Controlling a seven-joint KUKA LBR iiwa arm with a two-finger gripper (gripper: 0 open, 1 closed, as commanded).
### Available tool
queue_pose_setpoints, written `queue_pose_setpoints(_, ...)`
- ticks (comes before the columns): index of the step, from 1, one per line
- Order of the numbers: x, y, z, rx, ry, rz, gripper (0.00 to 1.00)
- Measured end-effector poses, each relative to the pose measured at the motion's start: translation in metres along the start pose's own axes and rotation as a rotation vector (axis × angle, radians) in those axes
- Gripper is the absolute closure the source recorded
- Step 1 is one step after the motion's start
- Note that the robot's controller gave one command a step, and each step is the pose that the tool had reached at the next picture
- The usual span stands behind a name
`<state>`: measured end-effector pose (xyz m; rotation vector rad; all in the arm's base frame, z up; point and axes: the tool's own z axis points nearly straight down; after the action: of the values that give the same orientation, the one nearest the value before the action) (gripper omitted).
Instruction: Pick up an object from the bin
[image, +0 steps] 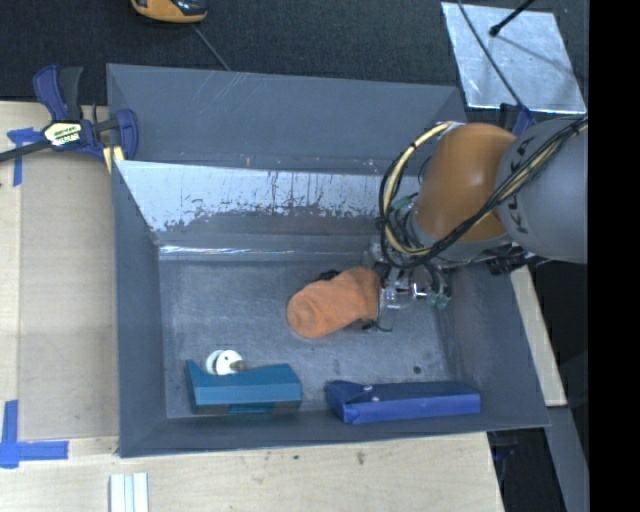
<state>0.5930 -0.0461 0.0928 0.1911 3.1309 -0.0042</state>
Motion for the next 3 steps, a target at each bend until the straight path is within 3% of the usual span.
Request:
queue_pose_setpoints(1,-0.0060,0.0185,0.0215,-0.003,-0.004,-0.075,1.00)
queue_pose_setpoints(3,-0.0051,0.0184,0.0193,-0.003,0.000,-0.075,1.00)
